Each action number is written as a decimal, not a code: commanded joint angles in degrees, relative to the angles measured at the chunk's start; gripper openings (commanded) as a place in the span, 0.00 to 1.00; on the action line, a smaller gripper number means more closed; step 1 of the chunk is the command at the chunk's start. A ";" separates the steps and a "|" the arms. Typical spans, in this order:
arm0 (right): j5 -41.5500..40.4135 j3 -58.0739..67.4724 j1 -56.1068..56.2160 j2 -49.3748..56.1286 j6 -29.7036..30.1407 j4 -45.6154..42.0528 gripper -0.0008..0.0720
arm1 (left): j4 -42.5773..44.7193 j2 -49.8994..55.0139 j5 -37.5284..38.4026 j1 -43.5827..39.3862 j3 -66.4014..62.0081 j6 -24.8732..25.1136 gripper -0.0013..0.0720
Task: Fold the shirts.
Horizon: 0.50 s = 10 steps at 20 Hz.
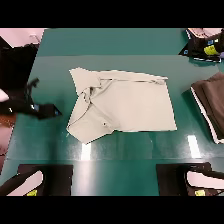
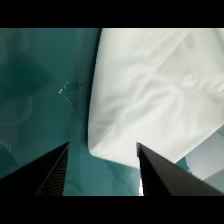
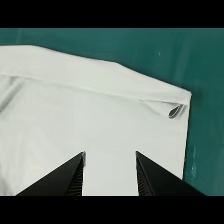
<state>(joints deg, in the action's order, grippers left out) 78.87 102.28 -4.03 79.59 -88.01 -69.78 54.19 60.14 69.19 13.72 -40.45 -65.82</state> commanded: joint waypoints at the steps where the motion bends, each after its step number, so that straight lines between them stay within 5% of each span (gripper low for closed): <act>1: 0.94 0.04 0.59 -0.35 0.04 1.31 0.51 | -4.98 -4.92 -7.50 0.13 14.67 6.27 0.69; 9: 2.80 0.04 0.81 -0.35 0.02 1.29 0.51 | -5.81 -4.79 -15.23 -3.19 17.25 6.23 0.69; 10: 2.95 0.04 0.81 -0.35 0.02 1.29 0.51 | -5.79 -4.79 -16.26 -4.81 17.25 6.03 0.62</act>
<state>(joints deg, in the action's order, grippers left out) 81.28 102.28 -3.27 79.29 -87.94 -68.55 48.31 55.44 56.42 11.64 -24.05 -59.99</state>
